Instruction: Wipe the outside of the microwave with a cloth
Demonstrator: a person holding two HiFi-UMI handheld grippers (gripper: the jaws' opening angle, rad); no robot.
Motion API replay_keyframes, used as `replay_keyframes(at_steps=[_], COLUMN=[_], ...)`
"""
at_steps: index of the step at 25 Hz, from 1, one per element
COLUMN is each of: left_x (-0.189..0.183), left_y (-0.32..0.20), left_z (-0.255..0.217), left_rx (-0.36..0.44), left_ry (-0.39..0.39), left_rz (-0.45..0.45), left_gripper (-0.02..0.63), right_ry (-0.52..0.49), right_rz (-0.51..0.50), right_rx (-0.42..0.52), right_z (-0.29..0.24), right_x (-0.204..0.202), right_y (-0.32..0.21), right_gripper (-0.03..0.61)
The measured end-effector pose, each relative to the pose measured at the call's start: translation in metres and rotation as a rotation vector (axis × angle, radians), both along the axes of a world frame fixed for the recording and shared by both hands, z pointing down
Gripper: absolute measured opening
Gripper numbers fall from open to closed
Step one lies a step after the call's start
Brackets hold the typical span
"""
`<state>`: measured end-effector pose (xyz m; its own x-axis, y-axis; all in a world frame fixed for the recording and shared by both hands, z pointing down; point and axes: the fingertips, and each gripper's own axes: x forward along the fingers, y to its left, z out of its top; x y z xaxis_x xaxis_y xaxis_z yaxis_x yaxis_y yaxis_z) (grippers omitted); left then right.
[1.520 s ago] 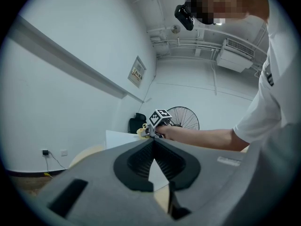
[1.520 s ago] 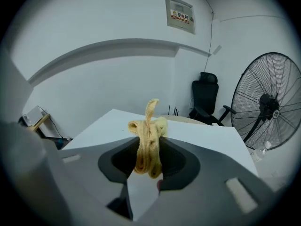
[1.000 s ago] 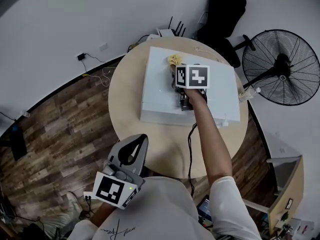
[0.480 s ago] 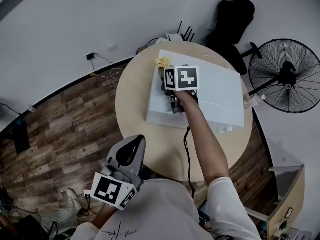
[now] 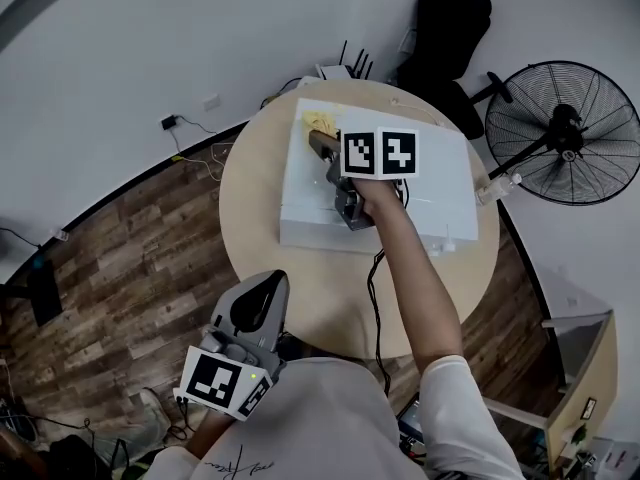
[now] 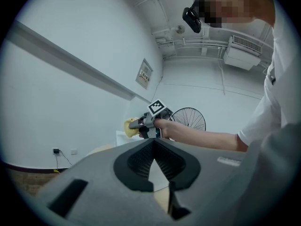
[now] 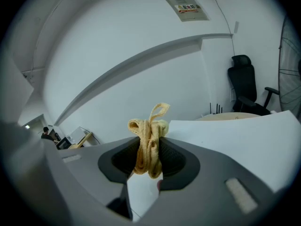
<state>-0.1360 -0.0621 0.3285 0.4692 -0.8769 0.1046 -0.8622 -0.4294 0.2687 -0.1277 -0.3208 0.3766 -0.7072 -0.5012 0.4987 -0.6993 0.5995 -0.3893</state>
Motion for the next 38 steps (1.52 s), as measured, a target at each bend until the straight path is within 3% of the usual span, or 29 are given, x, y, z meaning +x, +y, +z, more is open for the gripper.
replay_keyframes(at_steps=[11, 23, 32, 38], left_x=[0.062, 0.116, 0.141, 0.143], left_y=[-0.013, -0.027, -0.043, -0.043], left_z=[-0.006, -0.002, 0.005, 0.008], left_rx=[0.031, 0.013, -0.009, -0.02], left_ry=[-0.018, -0.026, -0.032, -0.031], left_rz=[0.15, 0.237, 0.264, 0.261], left_gripper=[-0.009, -0.008, -0.008, -0.008], right_ry=[-0.008, 0.078, 0.211, 0.344], right_rz=[0.221, 0.44, 0.535, 0.496], right_rx=[0.016, 0.019, 0.009, 0.021], right_z=[-0.008, 0.003, 0.023, 0.038], right_x=[0.151, 0.308, 0.385, 0.385], right_y=[-0.011, -0.018, -0.03, -0.031], right_gripper=[0.129, 0.129, 0.127, 0.127])
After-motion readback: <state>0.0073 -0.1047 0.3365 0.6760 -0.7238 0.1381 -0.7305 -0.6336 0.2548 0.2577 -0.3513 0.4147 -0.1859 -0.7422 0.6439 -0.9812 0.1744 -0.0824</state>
